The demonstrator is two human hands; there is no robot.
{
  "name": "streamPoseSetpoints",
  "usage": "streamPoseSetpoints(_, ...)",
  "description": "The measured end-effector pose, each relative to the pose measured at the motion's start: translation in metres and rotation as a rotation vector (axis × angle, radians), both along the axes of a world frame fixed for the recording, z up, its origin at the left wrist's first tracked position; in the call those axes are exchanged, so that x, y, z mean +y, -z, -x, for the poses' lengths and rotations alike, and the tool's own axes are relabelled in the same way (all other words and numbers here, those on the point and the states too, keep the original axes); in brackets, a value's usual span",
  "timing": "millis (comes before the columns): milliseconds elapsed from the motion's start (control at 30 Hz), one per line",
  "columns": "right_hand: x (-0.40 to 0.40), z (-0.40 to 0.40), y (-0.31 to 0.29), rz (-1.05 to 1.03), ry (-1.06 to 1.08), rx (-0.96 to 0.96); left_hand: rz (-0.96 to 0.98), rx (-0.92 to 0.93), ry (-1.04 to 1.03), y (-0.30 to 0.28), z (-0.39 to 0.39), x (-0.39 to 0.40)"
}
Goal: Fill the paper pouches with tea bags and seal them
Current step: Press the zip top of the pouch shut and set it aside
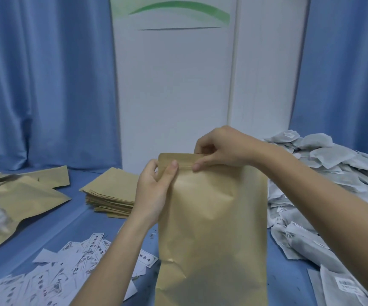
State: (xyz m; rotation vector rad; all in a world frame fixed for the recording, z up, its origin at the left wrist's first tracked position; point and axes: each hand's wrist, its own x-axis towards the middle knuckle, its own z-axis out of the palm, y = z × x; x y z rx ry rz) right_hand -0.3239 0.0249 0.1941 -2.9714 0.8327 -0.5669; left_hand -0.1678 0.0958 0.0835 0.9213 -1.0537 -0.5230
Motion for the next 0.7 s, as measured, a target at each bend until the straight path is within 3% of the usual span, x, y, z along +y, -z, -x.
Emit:
streamPoseSetpoints(133,0.007,-0.011,-0.002,0.013,0.019,0.068,0.053,0.085,-0.052,-0.003,0.000,0.003)
streamPoseSetpoints(367,0.015,-0.031,0.000,0.158,0.041,0.074,0.106,-0.022,-0.380,0.000,0.005,-0.001)
streamPoseSetpoints(500,0.016,-0.029,0.001,0.098,0.024,0.047,0.095,-0.056,-0.362,0.001,0.004,-0.005)
streamPoseSetpoints(700,0.015,-0.037,0.001,0.166,0.019,0.048,0.042,-0.144,-0.306,-0.001,-0.003,-0.005)
